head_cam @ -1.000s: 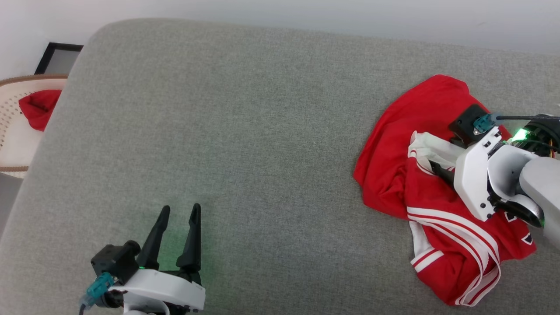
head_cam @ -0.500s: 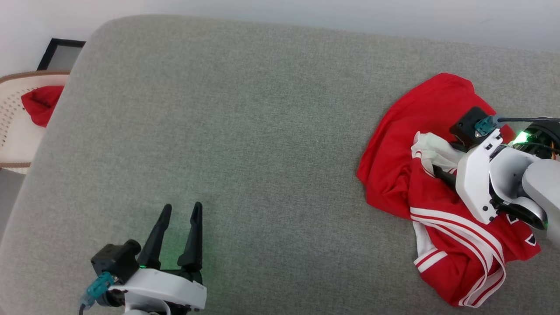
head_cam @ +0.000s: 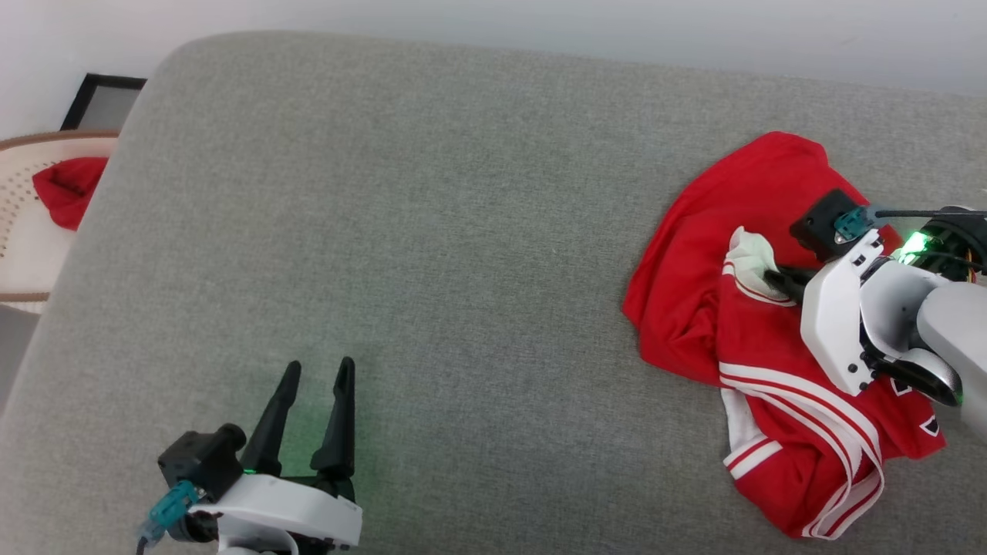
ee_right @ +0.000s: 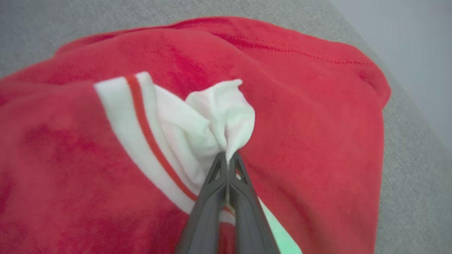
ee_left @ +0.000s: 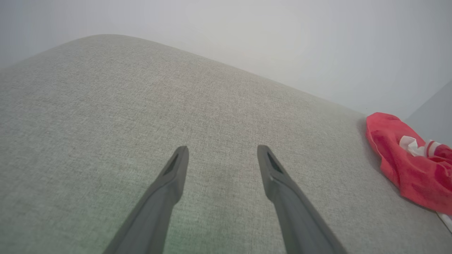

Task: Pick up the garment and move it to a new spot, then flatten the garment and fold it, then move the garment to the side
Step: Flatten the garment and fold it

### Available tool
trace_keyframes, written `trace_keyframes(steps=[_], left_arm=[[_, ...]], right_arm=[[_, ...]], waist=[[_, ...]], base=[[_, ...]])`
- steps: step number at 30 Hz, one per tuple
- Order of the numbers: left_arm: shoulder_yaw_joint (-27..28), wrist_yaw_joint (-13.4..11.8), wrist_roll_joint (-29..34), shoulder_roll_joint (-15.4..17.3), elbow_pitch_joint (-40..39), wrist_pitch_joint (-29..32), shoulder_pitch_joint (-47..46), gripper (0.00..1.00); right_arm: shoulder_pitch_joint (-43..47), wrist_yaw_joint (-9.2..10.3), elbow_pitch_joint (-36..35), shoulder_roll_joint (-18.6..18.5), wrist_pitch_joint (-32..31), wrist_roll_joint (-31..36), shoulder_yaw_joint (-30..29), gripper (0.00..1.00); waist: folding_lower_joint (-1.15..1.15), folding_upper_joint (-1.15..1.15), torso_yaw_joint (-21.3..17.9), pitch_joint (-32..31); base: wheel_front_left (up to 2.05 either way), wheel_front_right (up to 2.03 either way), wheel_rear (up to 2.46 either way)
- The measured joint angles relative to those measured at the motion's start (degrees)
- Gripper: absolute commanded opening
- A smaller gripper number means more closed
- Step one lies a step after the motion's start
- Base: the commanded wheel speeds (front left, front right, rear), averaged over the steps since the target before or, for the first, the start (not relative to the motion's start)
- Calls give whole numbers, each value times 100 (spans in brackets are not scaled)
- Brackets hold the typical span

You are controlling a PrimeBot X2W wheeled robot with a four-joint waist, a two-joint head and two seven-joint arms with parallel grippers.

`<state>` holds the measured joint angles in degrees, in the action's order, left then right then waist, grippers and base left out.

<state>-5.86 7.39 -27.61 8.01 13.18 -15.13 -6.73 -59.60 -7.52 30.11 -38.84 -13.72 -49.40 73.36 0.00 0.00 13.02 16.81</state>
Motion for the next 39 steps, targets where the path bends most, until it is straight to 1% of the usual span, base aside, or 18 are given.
trace_keyframes(steps=[3,6,10,15,20,26,31,36,39], left_arm=[[35,0,1,3,-10,0,28,100],[68,1,3,16,-19,0,84,100],[109,0,15,56,-44,0,124,100],[99,1,20,83,-98,0,160,100],[44,1,20,86,-124,0,207,100],[21,1,20,97,-154,0,225,100],[23,0,16,105,-166,0,240,100],[-7,0,10,119,-168,0,220,100],[-35,0,9,138,-157,0,169,100]], right_arm=[[-44,0,24,-22,229,-108,16,0],[-214,0,110,-92,589,-281,-48,0],[-319,0,229,-258,948,-408,-192,0],[-311,0,455,-542,1129,-697,-469,0],[-3,0,927,-882,1374,-1056,-951,0],[670,0,1434,-1087,1684,-1444,-1434,0],[1144,0,2366,-1039,1807,-1579,-1809,0],[1240,0,3021,-597,1880,-1558,-2038,0],[1219,0,3371,-441,2019,-1432,-2108,0]], waist=[[0,0,-45,-30],[0,0,-103,-81],[0,0,-212,-157],[0,0,-380,-244],[0,0,-528,-286],[0,0,-607,-248],[0,0,-639,-191],[0,0,-695,-114],[0,0,-714,-66]], base=[[0,0,0],[0,0,0],[0,0,0],[0,0,0],[0,0,0],[0,0,0],[0,0,0],[0,0,0],[0,0,0]])
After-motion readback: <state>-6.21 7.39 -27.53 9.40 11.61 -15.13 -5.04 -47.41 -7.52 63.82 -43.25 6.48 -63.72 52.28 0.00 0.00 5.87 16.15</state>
